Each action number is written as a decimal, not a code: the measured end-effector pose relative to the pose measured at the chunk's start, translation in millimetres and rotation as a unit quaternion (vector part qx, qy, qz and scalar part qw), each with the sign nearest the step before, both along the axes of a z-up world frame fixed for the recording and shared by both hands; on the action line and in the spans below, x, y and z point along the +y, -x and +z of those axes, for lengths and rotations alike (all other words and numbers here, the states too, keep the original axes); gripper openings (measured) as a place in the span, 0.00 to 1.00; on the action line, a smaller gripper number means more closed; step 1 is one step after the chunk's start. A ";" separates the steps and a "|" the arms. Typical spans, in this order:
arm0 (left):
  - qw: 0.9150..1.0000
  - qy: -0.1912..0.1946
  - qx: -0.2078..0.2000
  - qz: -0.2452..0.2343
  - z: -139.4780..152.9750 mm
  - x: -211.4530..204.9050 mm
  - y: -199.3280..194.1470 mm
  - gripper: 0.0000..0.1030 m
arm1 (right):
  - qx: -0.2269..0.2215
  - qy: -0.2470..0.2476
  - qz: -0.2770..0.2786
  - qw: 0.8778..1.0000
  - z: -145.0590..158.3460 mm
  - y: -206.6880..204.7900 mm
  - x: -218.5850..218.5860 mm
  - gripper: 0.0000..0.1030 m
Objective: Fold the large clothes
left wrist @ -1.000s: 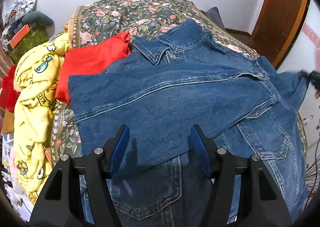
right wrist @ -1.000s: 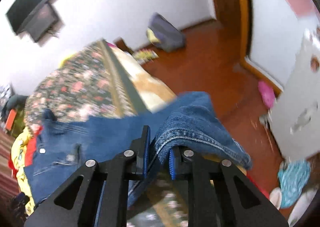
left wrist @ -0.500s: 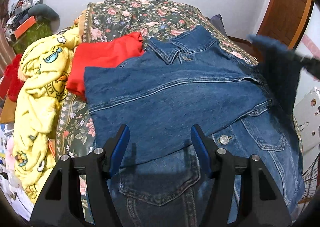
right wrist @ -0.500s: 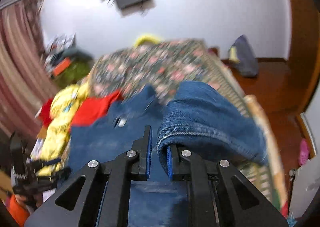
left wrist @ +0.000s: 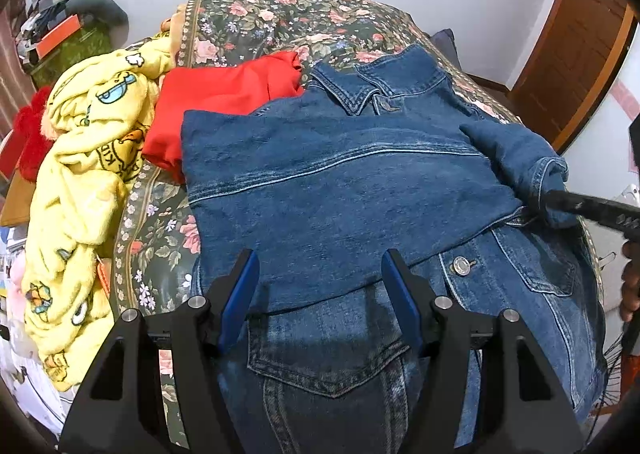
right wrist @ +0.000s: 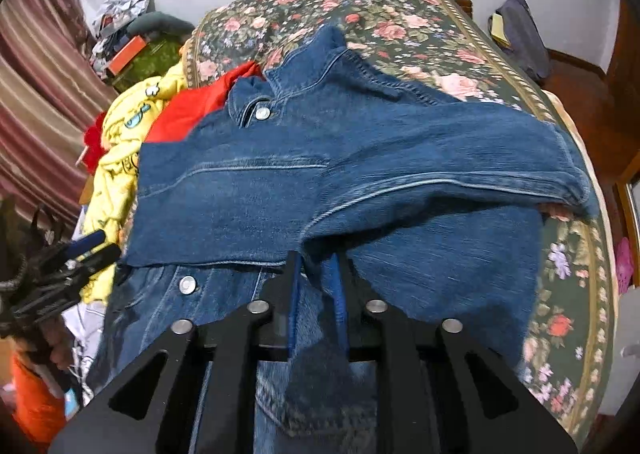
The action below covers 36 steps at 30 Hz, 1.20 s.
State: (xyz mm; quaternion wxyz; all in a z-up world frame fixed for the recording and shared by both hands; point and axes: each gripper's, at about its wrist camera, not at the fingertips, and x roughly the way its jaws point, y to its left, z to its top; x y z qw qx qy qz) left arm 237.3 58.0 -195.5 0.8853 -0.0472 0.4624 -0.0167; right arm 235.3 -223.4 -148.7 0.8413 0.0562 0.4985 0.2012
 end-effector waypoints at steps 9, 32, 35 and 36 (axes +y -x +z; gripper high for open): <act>1.000 -0.003 -0.004 -0.013 3.3 -15.9 -8.2 0.61 | -0.023 -0.074 -0.171 0.982 16.0 -11.4 -84.8 0.72; 0.999 -0.026 0.008 -0.023 -1.5 -39.8 -30.2 0.61 | -0.021 -0.095 -0.211 0.973 -14.9 -66.3 -114.5 0.13; 1.000 -0.021 0.003 -0.020 0.4 -32.7 -26.9 0.61 | -0.061 -0.078 -0.182 0.978 12.7 -62.9 -95.6 0.12; 1.000 -0.018 0.001 -0.018 1.5 -29.4 -25.6 0.61 | -0.070 -0.080 -0.172 0.979 23.2 -62.8 -88.3 0.11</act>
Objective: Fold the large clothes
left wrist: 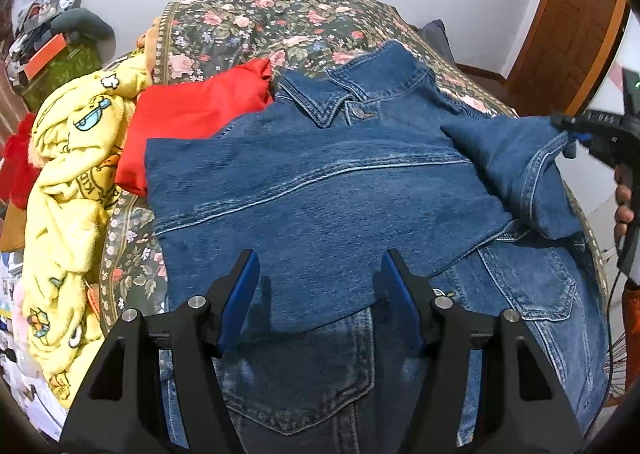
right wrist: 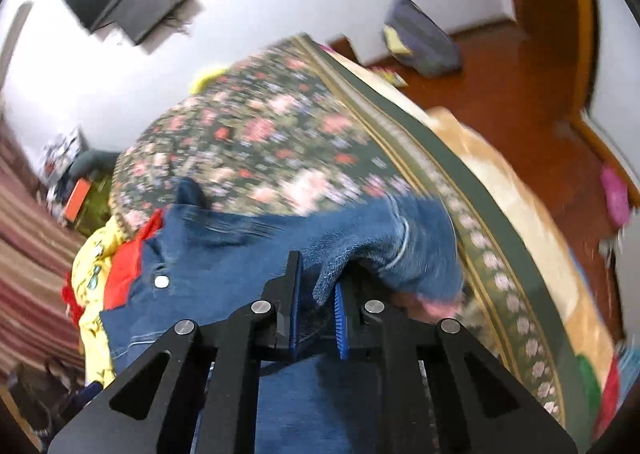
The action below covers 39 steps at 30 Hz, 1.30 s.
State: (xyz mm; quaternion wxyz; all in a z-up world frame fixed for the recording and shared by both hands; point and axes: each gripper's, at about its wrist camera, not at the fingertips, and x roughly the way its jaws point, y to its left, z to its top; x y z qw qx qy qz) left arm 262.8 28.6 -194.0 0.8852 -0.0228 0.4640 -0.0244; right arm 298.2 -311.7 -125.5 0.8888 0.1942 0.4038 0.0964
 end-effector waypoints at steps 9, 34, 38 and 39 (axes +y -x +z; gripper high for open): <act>0.999 0.015 -0.031 0.019 14.1 36.1 21.4 0.61 | -0.101 0.039 0.122 0.987 85.9 21.4 121.2 0.10; 0.989 0.130 0.018 0.067 -11.6 91.0 48.8 0.62 | 0.019 0.141 0.343 0.929 5.2 64.1 267.7 0.30; 0.985 0.162 0.032 0.049 -18.2 80.6 36.1 0.62 | -0.040 0.158 0.287 0.944 34.0 61.2 224.8 0.51; 0.983 0.173 0.041 0.049 -22.7 79.3 30.9 0.62 | -0.040 0.158 0.287 0.944 34.0 61.2 224.8 0.55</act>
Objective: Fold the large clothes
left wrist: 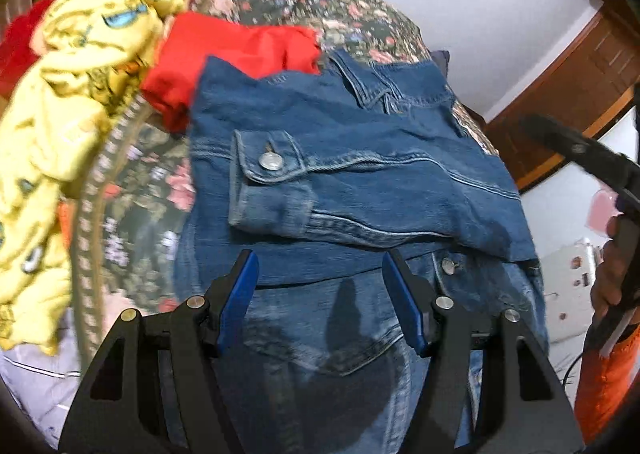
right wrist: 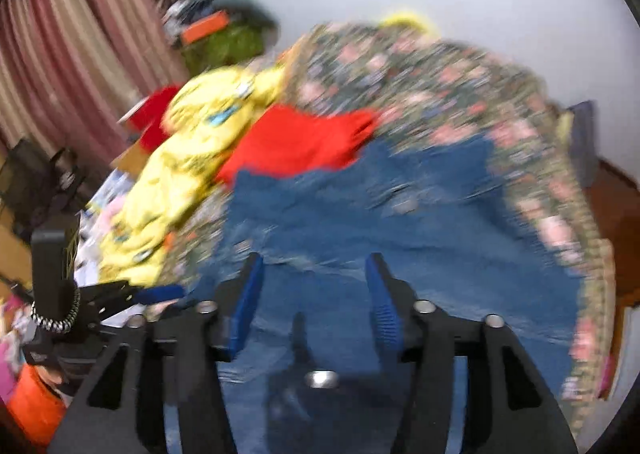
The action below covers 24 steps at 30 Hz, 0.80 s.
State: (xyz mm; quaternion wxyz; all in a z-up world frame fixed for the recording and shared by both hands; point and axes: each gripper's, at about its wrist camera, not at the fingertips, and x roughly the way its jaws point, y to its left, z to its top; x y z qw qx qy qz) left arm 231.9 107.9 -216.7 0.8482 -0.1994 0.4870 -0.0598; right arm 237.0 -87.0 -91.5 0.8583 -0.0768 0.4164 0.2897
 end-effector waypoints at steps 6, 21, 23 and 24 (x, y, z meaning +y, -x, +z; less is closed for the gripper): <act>0.995 0.097 0.027 0.007 -21.3 3.9 -17.4 0.62 | -0.055 0.087 -0.103 0.989 -0.7 -7.5 -90.7 0.60; 0.995 -0.070 -0.007 0.076 -25.1 -15.8 -57.5 0.26 | 0.123 0.022 -0.233 0.964 -92.8 -7.7 -190.4 0.60; 0.988 -0.131 -0.035 0.069 -8.9 -25.2 -58.9 0.21 | 0.121 0.021 -0.235 0.964 -88.2 -7.7 -191.4 0.60; 0.985 -0.150 -0.055 0.067 2.1 -28.5 -56.6 0.21 | 0.113 0.021 -0.237 0.965 -81.9 -8.9 -191.1 0.60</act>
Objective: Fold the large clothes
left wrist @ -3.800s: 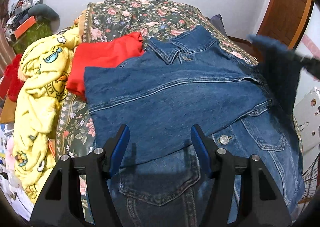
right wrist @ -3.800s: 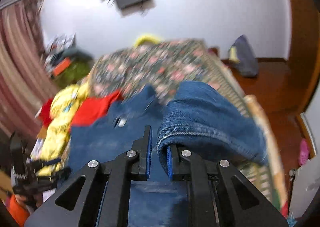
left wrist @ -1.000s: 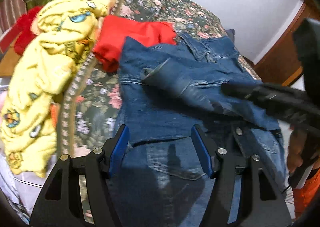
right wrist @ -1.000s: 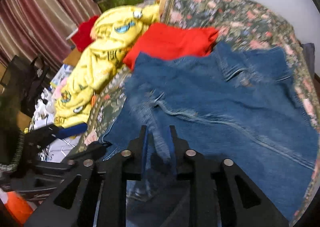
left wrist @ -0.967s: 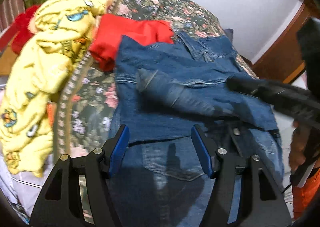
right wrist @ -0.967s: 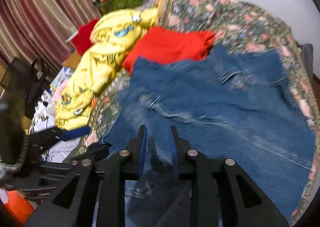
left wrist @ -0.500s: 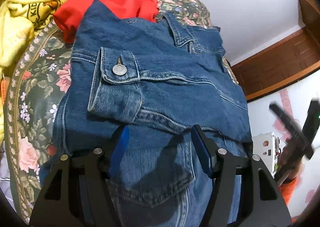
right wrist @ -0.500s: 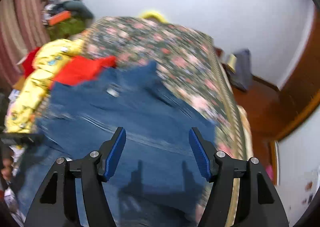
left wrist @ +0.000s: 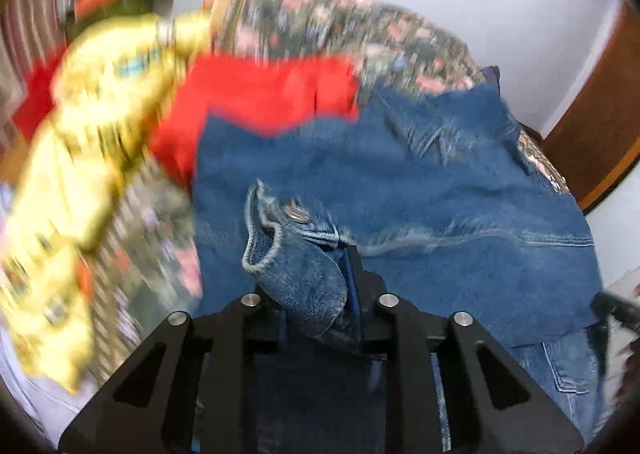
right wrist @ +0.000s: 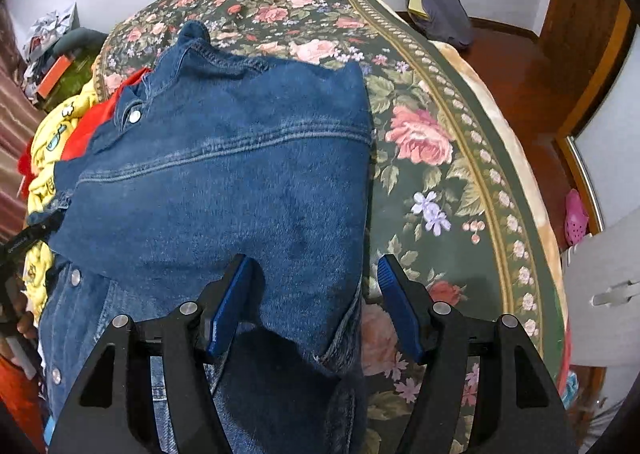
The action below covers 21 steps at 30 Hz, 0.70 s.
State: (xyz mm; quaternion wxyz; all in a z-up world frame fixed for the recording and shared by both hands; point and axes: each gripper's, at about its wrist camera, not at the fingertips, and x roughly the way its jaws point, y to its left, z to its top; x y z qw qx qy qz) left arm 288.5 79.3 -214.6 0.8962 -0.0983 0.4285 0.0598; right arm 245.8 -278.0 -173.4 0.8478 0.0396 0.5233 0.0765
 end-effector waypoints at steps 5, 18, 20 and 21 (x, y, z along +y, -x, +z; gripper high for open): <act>0.992 -0.036 -0.122 -0.025 72.2 -7.4 17.4 0.20 | -0.033 -0.001 -0.001 0.999 18.3 0.1 -5.6 0.60; 0.997 -0.052 0.043 -0.032 -15.4 30.8 5.1 0.31 | 0.023 0.003 0.020 1.000 -26.7 2.0 5.3 0.61; 0.997 -0.031 0.068 -0.024 -30.3 40.1 6.0 0.45 | 0.026 -0.004 0.019 0.999 -24.2 -0.3 2.8 0.62; 0.997 -0.029 0.072 -0.019 -33.0 43.2 8.3 0.48 | 0.027 -0.007 0.018 0.999 -22.6 -1.8 1.3 0.63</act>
